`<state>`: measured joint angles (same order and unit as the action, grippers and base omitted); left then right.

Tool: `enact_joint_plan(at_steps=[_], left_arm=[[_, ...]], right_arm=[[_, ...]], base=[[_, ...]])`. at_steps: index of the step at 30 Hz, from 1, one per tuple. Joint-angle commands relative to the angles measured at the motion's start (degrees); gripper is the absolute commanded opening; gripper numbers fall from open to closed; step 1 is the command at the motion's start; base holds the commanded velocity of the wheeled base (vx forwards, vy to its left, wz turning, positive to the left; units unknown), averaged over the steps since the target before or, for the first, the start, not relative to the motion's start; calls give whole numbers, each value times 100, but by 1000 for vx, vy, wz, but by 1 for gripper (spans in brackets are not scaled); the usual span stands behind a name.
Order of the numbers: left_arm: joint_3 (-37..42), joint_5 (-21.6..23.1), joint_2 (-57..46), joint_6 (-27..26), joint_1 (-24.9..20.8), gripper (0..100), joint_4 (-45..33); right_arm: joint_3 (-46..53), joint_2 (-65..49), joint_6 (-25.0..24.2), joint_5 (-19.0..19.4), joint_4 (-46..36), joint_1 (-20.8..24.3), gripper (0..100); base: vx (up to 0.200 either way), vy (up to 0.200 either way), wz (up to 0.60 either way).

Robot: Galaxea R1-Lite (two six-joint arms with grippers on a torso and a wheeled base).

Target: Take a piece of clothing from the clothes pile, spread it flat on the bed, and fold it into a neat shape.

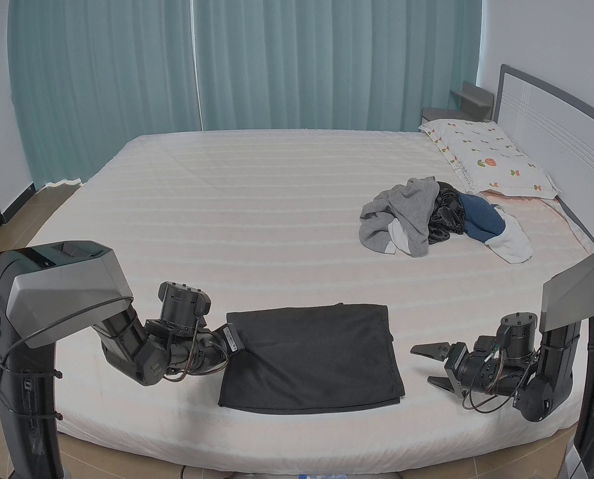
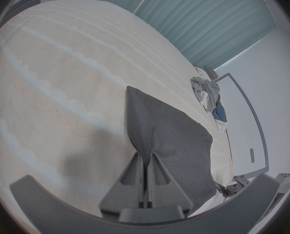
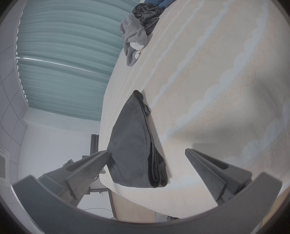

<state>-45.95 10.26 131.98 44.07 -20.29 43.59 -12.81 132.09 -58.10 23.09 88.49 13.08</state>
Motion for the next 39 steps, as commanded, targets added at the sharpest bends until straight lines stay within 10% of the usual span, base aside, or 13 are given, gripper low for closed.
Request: enact_joint_plan(at_steps=[1, 27, 39], left_arm=[[-2, 2, -5, 14, -2, 0, 0], [-310, -7, 39, 304, 7, 0, -53], [-336, -7, -14, 427, 95, 0, -62]], right_arm=[[-2, 1, 0, 3, 1, 2, 100], [-2, 10, 0, 3, 1, 2, 100], [-2, 10, 0, 3, 1, 2, 100]], base=[[0, 0, 0], [-23, 0, 0], [0, 200, 0]])
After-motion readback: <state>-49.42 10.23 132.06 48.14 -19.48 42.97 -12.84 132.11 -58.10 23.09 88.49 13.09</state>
